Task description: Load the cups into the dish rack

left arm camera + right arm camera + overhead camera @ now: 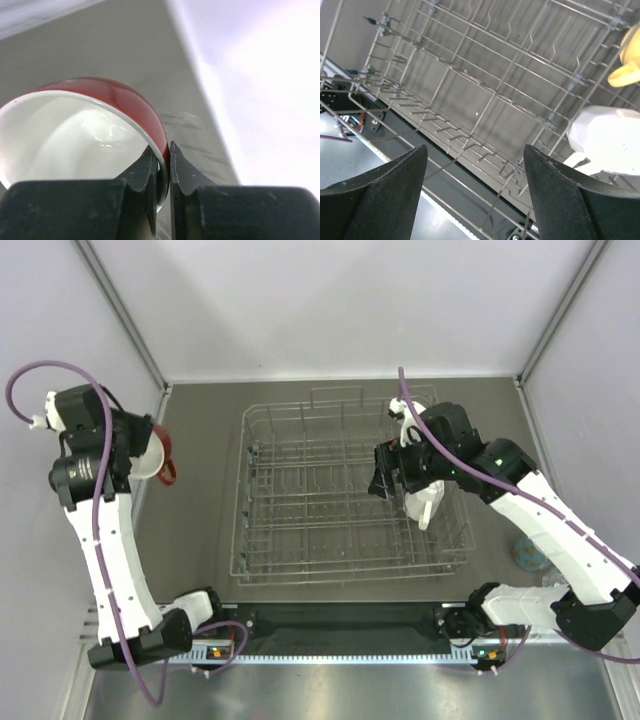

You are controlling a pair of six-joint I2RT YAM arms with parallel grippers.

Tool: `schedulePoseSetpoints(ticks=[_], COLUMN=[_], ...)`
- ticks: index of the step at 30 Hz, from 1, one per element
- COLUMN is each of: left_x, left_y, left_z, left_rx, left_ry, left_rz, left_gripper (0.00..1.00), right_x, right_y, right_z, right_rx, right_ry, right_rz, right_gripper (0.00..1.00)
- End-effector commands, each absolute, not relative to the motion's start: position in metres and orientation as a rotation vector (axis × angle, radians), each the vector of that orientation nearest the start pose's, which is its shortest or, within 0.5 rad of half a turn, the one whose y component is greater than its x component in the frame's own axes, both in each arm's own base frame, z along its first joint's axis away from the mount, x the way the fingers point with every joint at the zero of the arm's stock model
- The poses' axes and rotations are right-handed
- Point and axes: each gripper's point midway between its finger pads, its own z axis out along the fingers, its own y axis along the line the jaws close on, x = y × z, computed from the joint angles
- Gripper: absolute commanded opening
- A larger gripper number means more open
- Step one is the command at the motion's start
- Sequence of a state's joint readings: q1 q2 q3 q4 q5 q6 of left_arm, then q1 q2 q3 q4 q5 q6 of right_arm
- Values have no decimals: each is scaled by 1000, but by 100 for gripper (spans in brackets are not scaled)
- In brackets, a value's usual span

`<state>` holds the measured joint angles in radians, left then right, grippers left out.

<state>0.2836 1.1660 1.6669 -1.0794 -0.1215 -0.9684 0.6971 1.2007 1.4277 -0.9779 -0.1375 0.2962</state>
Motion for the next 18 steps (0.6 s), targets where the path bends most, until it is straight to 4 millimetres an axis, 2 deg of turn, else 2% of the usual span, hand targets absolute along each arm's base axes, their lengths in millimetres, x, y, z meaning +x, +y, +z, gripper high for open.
schedulePoseSetpoints(ticks=[1,2,4,6,8,9,10,12,13,14,15,16,17,18], left_x=[309,314,313,315,310,305,303,295,294,287,289,282,279,275], left_y=[17,9,-24,-45,-67,-74,-82,-109,-118,-142,-151,-160,-178,-185], left_z=[466,489,509,533,539,552,555,566,567,566,567,575,575,578], left_rx=[-981,-913,-758,-635,-556,-491,-470,-387,-371,-332,-319,-268,-225,-198], left_ry=[1540,1464,1455,1363,1348,1303,1295,1255,1248,1263,1253,1219,1230,1216], left_rz=[-706,-802,-1015,-1190,-1296,-1315,-1338,-1434,-1466,-1543,-1569,-1599,-1642,-1662], left_gripper=[0,0,0,0,0,0,0,0,0,0,0,0,0,0], right_x=[217,217,220,216,213,211,211,206,205,206,206,206,205,205], right_y=[236,240,247,255,269,274,281,291,293,298,300,302,307,310], right_z=[307,308,316,321,328,331,335,343,345,354,358,366,372,377], right_rx=[-571,-572,-558,-567,-569,-572,-569,-602,-600,-610,-615,-626,-639,-647], right_ry=[2235,2234,2209,2197,2175,2164,2140,2109,2098,2056,2040,2007,1984,1967], right_rz=[719,742,784,850,953,992,1040,1128,1153,1182,1196,1213,1248,1269], right_gripper=[77,77,78,78,78,79,78,79,82,83,85,85,86,87])
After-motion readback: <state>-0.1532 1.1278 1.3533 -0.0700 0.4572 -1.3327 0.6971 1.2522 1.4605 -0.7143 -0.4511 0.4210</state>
